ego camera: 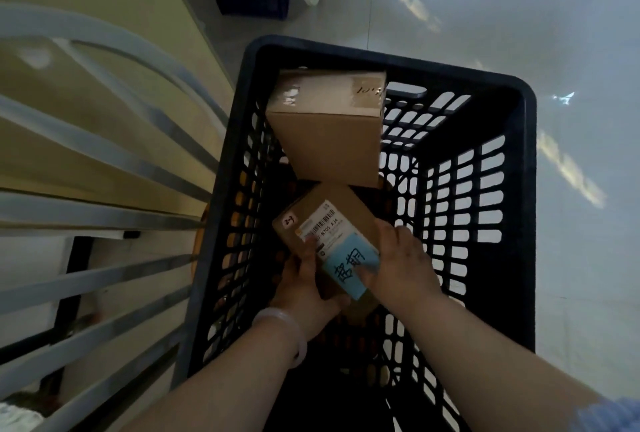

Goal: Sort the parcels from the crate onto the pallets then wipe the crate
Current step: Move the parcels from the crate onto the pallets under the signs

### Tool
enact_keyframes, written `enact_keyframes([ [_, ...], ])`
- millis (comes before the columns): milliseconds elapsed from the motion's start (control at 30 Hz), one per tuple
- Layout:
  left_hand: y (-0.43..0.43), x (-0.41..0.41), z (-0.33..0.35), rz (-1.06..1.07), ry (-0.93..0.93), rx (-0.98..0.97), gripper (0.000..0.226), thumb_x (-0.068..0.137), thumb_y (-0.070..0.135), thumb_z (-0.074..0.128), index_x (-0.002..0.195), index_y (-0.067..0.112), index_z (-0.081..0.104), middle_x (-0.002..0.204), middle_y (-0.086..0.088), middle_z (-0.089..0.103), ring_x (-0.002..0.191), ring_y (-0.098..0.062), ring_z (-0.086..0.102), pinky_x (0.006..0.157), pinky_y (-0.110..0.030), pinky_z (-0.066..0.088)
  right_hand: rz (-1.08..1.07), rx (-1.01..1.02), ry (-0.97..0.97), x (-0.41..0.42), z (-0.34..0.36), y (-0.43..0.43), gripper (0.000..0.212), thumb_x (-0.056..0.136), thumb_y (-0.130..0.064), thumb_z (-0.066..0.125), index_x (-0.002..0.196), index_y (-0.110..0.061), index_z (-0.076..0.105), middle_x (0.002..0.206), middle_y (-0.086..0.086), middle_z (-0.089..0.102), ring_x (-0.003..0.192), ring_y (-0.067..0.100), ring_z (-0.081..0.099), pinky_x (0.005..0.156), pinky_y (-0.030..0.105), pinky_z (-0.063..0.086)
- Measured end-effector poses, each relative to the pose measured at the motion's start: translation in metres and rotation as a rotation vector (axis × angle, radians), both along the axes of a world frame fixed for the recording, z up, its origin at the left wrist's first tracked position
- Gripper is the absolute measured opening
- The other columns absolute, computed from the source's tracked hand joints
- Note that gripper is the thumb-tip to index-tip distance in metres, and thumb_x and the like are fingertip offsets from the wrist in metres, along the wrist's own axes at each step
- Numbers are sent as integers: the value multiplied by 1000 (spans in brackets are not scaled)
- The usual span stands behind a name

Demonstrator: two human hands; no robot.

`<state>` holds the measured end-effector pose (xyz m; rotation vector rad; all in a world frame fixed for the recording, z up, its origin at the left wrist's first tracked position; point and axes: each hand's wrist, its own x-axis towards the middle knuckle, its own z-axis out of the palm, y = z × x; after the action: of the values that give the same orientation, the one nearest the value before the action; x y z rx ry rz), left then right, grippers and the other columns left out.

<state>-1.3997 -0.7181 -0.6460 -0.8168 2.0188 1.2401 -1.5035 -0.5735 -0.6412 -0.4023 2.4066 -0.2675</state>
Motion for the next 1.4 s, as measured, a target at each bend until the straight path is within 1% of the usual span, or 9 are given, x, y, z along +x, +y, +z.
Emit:
enact_keyframes([
  [133, 2, 12, -2, 42, 33, -47, 122, 76, 41, 79, 120, 70, -30, 159, 6, -15, 147, -19, 14, 110, -30, 31, 7, -73, -118, 21, -6, 8, 100, 82, -56, 66, 153, -40, -3, 143, 5, 27, 126, 24, 37, 99, 40, 45],
  [267, -1, 18, -8, 18, 39, -17, 131, 70, 41, 84, 116, 73, -35, 159, 7, -9, 146, -17, 15, 110, -33, 32, 65, -121, -262, 19, -13, 7, 110, 81, -50, 72, 136, -67, -22, 162, 0, -6, 142, 28, 28, 107, 44, 43],
  [367, 0, 18, -8, 10, 40, -30, 132, 72, 38, 84, 119, 69, -36, 158, 3, -1, 144, -20, 19, 108, -34, 34, 44, -159, -279, 18, -15, 8, 114, 76, -52, 75, 126, -75, -24, 158, 1, 9, 134, 26, 39, 101, 44, 48],
  [467, 1, 19, 1, -11, 33, -17, 129, 73, 36, 83, 127, 63, -31, 159, -2, 1, 145, -23, 19, 110, -35, 31, -17, -178, -302, 23, -3, 13, 114, 73, -53, 77, 132, -73, -19, 141, 0, 26, 117, 19, 48, 94, 38, 52],
  [567, 2, 25, 30, -44, 51, -10, 123, 73, 33, 82, 130, 67, -21, 159, -2, 3, 145, -25, 19, 113, -35, 29, -84, -199, -309, 36, 24, 25, 114, 74, -52, 78, 143, -63, -12, 133, -2, 28, 108, 13, 49, 91, 32, 51],
  [833, 18, 47, 112, -67, 176, -102, 121, 59, 45, 77, 114, 82, -25, 160, 0, 5, 145, -27, 19, 117, -43, 27, -163, -338, -235, 62, 103, 45, 113, 75, -44, 80, 145, -62, -7, 144, -4, 17, 123, 17, 40, 103, 37, 44],
  [1033, 49, 70, 183, -11, 372, -196, 118, 52, 58, 71, 120, 80, -22, 161, 3, 8, 147, -26, 16, 117, -51, 25, -72, -424, -60, 75, 177, 71, 110, 75, -53, 76, 143, -64, -8, 139, -6, 16, 128, 19, 37, 105, 43, 44],
  [1200, 61, 86, 250, 82, 568, -273, 116, 50, 65, 68, 129, 77, -16, 161, 7, 11, 148, -20, 15, 118, -50, 25, 66, -544, 82, 79, 247, 79, 107, 77, -53, 74, 147, -58, -6, 153, -10, 14, 139, 18, 26, 110, 47, 39],
  [1400, 52, 141, 320, 271, 702, -385, 123, 58, 52, 83, 139, 68, -7, 153, 11, 25, 141, -14, 29, 115, -45, 34, 269, -634, 190, 107, 319, 46, 105, 75, -61, 71, 145, -61, -7, 153, -6, 19, 139, 22, 27, 108, 51, 41],
])
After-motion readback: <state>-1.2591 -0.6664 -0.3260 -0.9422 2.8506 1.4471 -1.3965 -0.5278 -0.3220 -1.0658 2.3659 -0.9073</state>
